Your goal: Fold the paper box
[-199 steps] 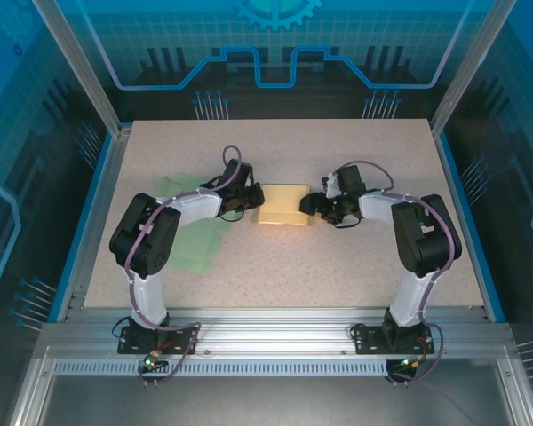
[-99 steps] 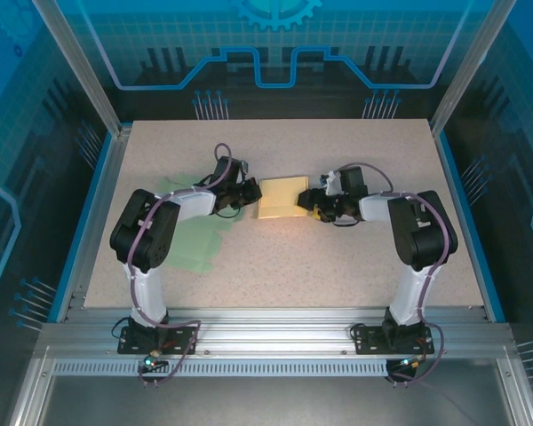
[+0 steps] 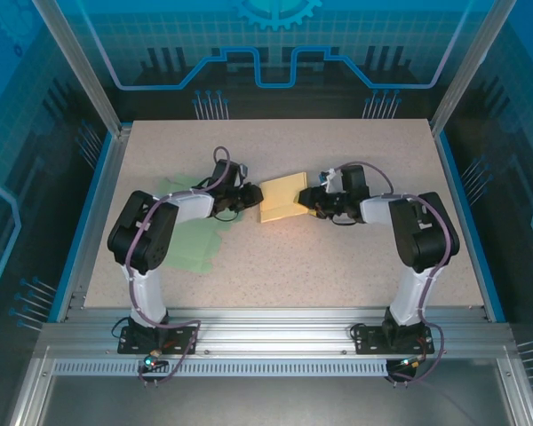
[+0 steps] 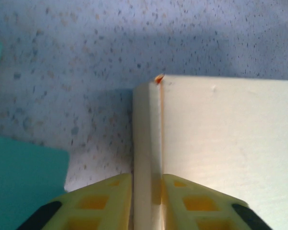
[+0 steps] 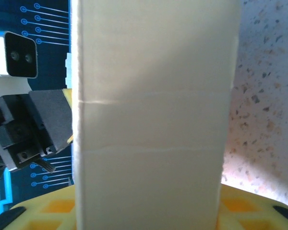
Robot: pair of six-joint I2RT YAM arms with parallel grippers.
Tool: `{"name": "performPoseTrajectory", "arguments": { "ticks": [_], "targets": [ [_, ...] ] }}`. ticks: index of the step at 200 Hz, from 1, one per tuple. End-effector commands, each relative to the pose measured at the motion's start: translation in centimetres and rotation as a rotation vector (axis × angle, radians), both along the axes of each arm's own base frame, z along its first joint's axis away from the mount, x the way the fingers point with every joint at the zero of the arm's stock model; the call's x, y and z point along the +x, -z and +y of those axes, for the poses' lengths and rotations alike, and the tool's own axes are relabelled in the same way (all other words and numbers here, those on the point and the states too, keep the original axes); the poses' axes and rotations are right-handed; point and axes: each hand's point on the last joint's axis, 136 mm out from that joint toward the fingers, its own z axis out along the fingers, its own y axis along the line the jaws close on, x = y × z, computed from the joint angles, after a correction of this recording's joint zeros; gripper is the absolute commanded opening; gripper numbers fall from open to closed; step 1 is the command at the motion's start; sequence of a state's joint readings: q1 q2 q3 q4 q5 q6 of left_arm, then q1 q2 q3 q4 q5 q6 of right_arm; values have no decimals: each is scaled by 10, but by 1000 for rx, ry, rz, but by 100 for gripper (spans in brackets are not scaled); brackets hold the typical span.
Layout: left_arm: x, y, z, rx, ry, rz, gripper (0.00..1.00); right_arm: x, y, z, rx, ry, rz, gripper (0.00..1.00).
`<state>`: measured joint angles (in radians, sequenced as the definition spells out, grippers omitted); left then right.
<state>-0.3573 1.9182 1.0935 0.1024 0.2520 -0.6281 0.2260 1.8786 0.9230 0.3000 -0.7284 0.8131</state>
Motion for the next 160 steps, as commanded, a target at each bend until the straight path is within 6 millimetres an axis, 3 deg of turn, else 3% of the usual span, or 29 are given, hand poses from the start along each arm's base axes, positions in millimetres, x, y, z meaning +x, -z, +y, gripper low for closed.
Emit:
{"name": "performPoseTrajectory", "arguments": {
  "ticks": [1, 29, 60, 77, 100, 121, 135, 160],
  "targets": [
    [-13, -30, -2, -39, 38, -47, 34, -3, -26, -3, 54, 12, -27, 45],
    [-18, -76, -3, -88, 62, -241, 73, -13, -36, -9, 31, 47, 28, 44],
    [-34, -108, -5, -55, 165, -480, 98, -32, -39, -16, 13, 73, 143, 44],
    [-56, -121, -14, -3, 277, -652, 99, -38, -46, -18, 32, 84, 181, 44],
    [-106, -137, -43, 157, 490, -1000, 99, -43, -58, -22, 66, 93, 218, 44],
    [-139, -127, -59, 338, 668, -1166, 99, -48, -68, -23, 83, 90, 237, 44],
    [-145, -119, -62, 464, 717, -1214, 99, -53, -74, -23, 87, 79, 249, 44],
    [-129, -111, -55, 690, 665, -1240, 99, -61, -82, -23, 81, 72, 262, 44]
  ]
}}
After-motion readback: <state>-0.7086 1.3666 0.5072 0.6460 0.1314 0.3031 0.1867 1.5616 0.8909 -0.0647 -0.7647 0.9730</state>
